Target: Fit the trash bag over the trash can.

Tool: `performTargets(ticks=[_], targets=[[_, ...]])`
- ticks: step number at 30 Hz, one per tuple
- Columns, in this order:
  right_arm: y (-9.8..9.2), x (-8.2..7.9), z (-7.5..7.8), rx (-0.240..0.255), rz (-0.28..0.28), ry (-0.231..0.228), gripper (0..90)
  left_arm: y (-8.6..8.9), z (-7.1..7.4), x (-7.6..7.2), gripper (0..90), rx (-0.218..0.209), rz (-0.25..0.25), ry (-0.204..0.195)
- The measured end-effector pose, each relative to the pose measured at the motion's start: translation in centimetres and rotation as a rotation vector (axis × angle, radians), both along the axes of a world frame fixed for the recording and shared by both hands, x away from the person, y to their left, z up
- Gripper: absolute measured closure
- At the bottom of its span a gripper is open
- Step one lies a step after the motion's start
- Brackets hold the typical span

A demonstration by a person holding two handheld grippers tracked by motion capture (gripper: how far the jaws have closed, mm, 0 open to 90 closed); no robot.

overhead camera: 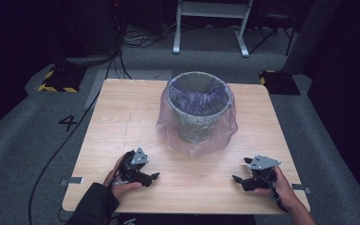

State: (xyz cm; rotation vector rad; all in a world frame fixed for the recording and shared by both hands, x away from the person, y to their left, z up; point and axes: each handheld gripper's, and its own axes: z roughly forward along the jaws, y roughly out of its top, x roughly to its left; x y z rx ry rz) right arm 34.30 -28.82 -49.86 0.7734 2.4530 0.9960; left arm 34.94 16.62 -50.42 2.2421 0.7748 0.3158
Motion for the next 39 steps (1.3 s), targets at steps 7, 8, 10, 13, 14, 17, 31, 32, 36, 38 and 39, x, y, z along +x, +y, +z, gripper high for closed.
performTargets(ticks=[7,8,10,13,14,17,31,32,36,38,39], targets=[[-0.7,-0.2,-0.4,0.056,-0.024,0.024,15.6,0.0,0.0,0.0,14.5,0.000,0.000,0.000],[-0.9,-0.2,-0.5,0.069,-0.029,0.033,15.6,0.0,0.0,0.0,14.5,-0.001,0.000,0.000],[-1.1,-0.3,-0.5,0.072,-0.034,0.041,15.4,0.0,0.0,0.0,14.5,-0.001,0.000,0.000],[-1.4,-0.5,-0.5,0.075,-0.042,0.046,15.4,0.0,0.0,0.0,14.5,0.000,0.000,0.000],[-1.5,-0.5,-0.5,0.078,-0.050,0.053,15.4,0.0,0.0,0.0,14.5,0.000,0.000,0.000],[-2.0,-0.6,-0.5,0.090,-0.065,0.079,15.3,0.0,0.0,0.0,14.5,0.000,0.000,0.000],[-4.3,-1.3,-0.6,0.098,-0.099,0.091,15.5,0.0,0.0,0.0,14.5,-0.001,0.000,0.001],[-4.5,-1.3,-0.6,0.100,-0.102,0.092,15.5,0.0,0.0,0.0,14.5,-0.001,-0.001,0.001],[-5.4,-1.4,-0.6,0.100,-0.120,0.090,15.5,0.0,0.0,0.1,14.4,-0.001,-0.006,0.002],[-5.8,-1.5,-0.6,0.100,-0.129,0.090,15.5,0.0,0.0,0.1,14.3,-0.001,-0.007,0.002],[-6.0,-1.5,-0.6,0.101,-0.135,0.089,15.5,0.0,0.0,0.1,14.3,-0.001,-0.007,0.002]])
